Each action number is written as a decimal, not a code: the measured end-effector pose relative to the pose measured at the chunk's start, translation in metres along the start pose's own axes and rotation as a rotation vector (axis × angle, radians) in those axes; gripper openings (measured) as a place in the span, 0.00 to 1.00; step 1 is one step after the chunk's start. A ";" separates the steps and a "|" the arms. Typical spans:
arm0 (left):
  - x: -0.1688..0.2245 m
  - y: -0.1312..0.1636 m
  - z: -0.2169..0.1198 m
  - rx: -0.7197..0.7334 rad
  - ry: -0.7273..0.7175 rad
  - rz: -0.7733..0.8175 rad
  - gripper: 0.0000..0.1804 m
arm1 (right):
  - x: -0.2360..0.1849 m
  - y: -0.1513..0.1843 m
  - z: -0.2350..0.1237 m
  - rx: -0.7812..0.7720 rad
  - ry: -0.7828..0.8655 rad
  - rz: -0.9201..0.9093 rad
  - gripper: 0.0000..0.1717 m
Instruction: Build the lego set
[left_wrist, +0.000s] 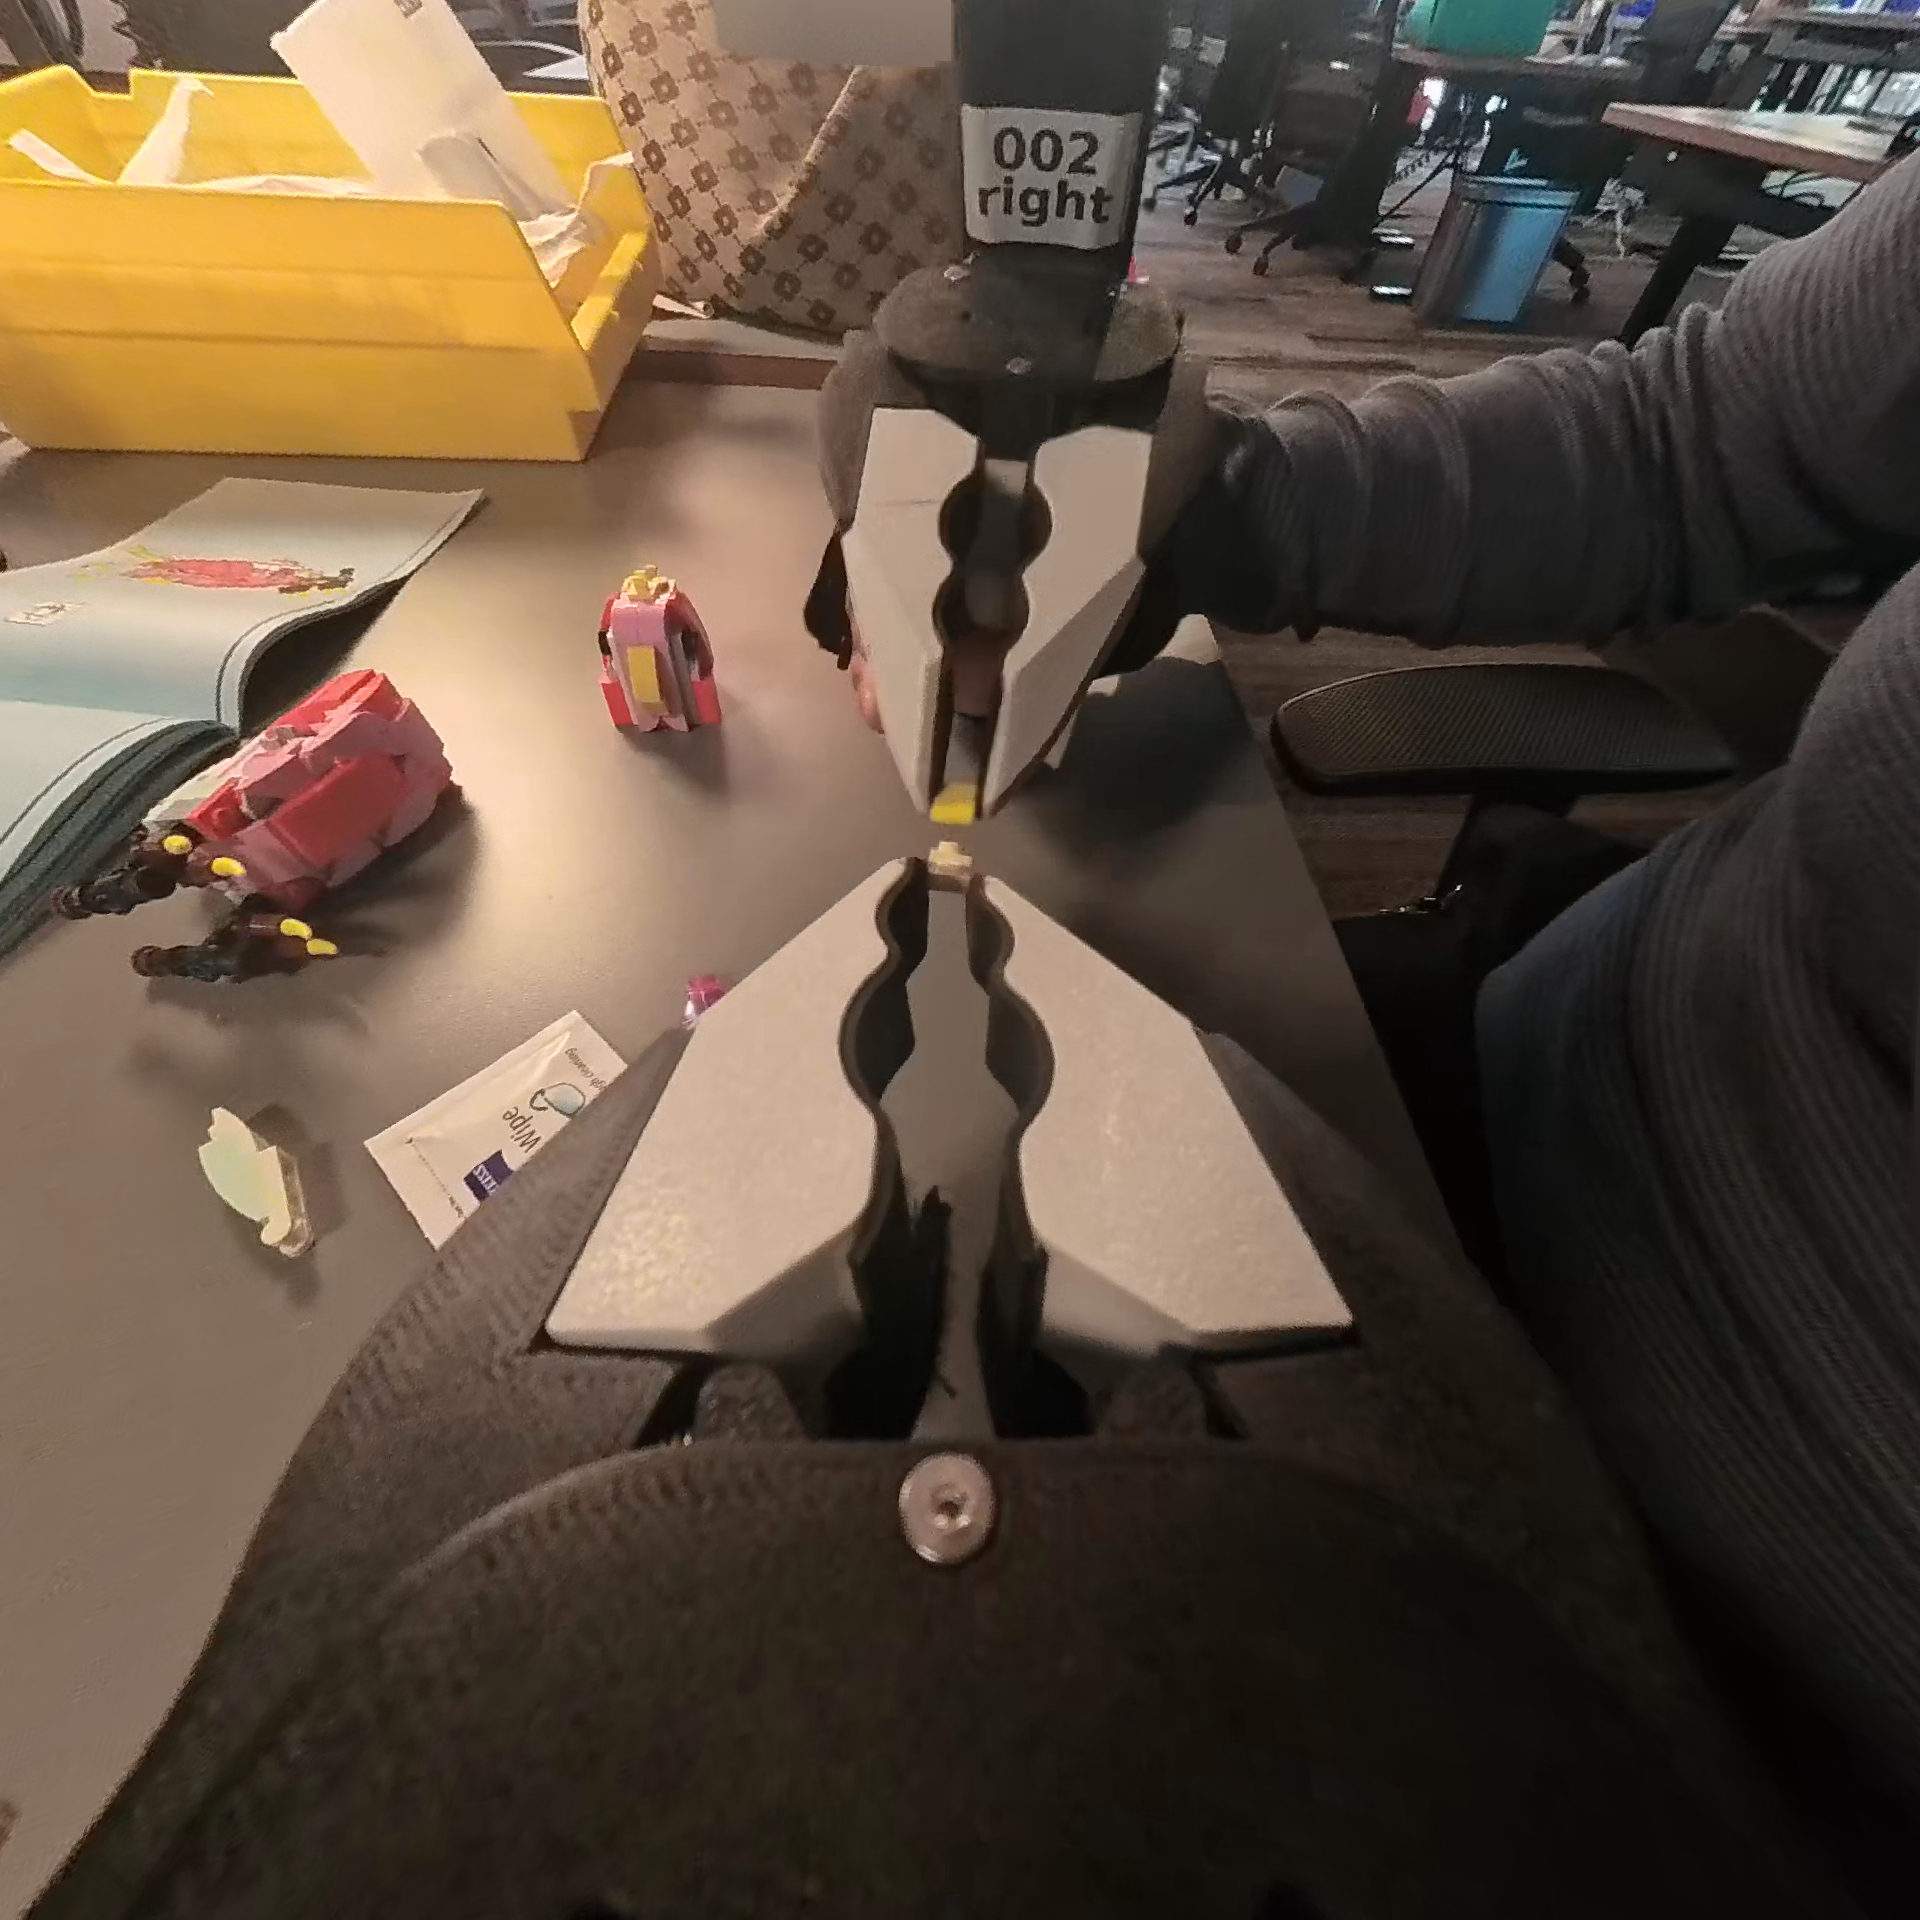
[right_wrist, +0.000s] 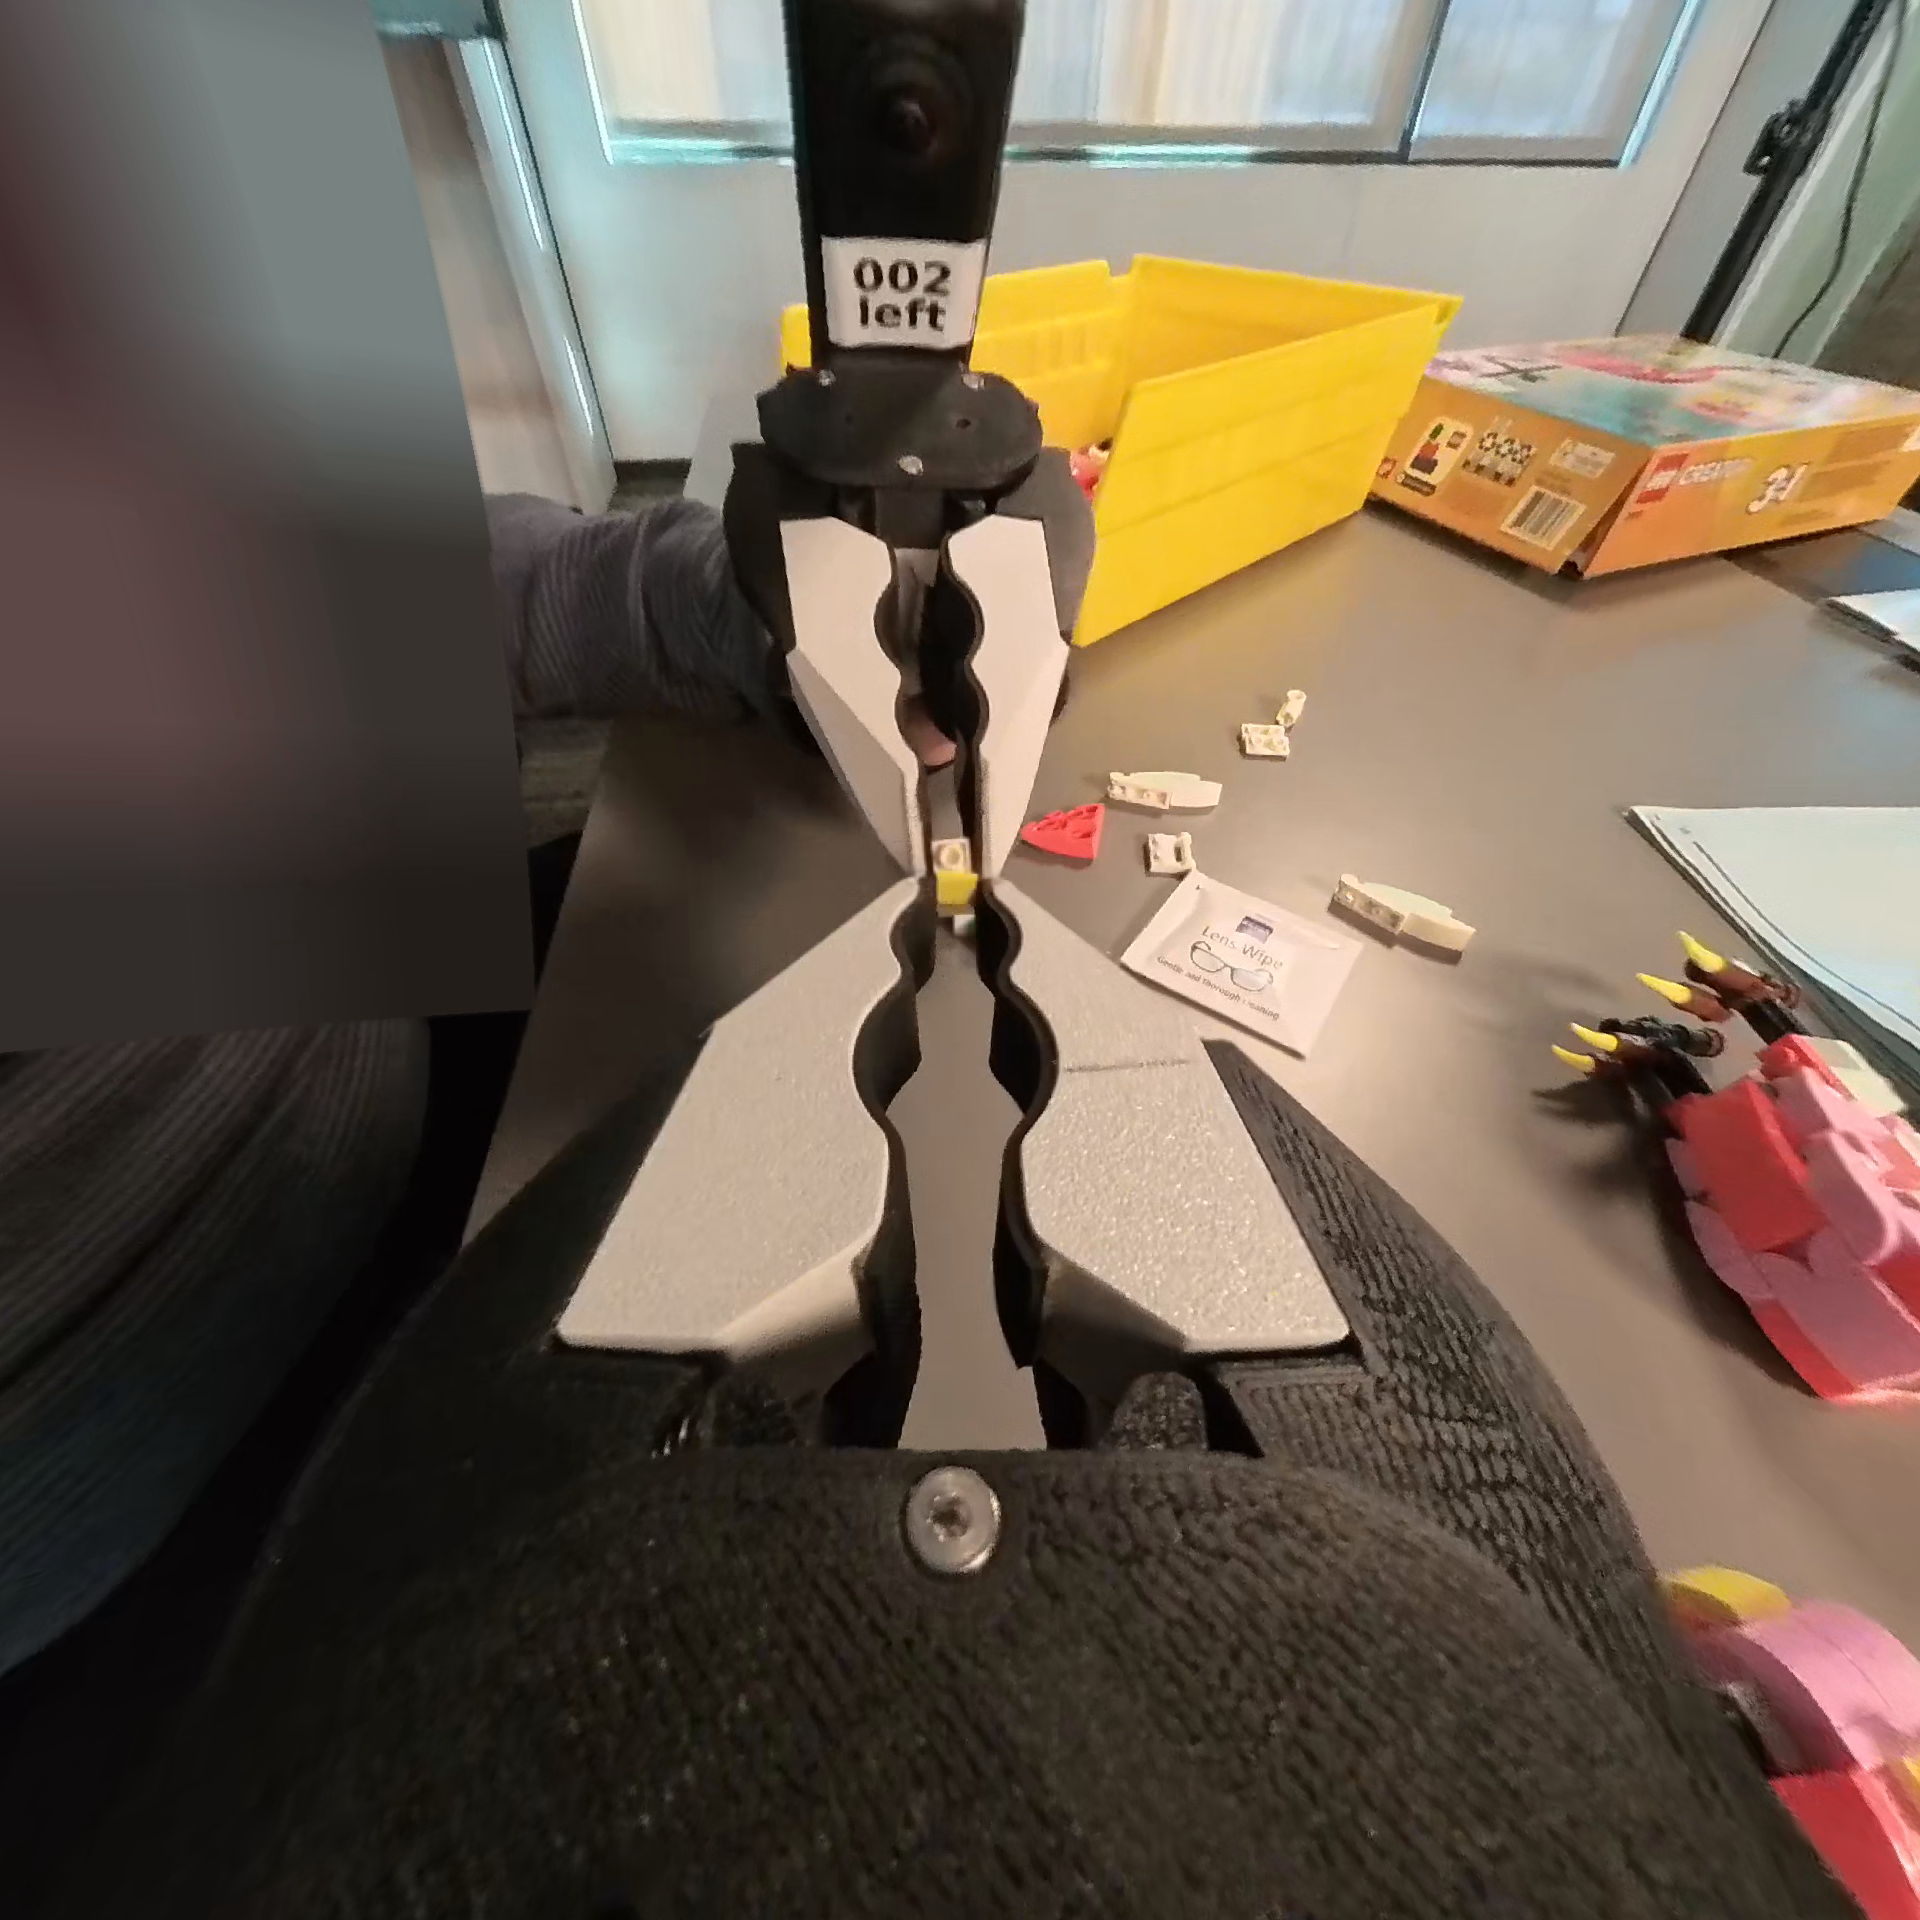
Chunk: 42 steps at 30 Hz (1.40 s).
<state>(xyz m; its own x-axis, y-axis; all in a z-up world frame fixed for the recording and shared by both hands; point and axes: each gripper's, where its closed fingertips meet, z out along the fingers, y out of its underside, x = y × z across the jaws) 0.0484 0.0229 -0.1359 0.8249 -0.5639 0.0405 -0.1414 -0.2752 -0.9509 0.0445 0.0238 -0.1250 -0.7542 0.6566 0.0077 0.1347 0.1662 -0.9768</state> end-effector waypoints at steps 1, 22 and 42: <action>0.000 0.000 0.000 0.000 0.000 0.002 0.03 | -0.001 0.001 0.001 -0.011 -0.003 -0.009 0.03; -0.018 -0.028 -0.023 0.251 -0.017 -0.123 0.02 | 0.017 -0.029 0.014 0.142 0.101 -0.085 0.04; -0.042 -0.033 -0.040 0.370 -0.011 -0.335 0.00 | 0.039 -0.044 0.031 0.007 0.496 -0.576 0.03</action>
<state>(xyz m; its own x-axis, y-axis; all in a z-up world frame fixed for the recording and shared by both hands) -0.0033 0.0250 -0.0937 0.7978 -0.4828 0.3612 0.3345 -0.1441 -0.9313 -0.0110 0.0194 -0.0885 -0.3264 0.7215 0.6106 -0.1986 0.5793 -0.7906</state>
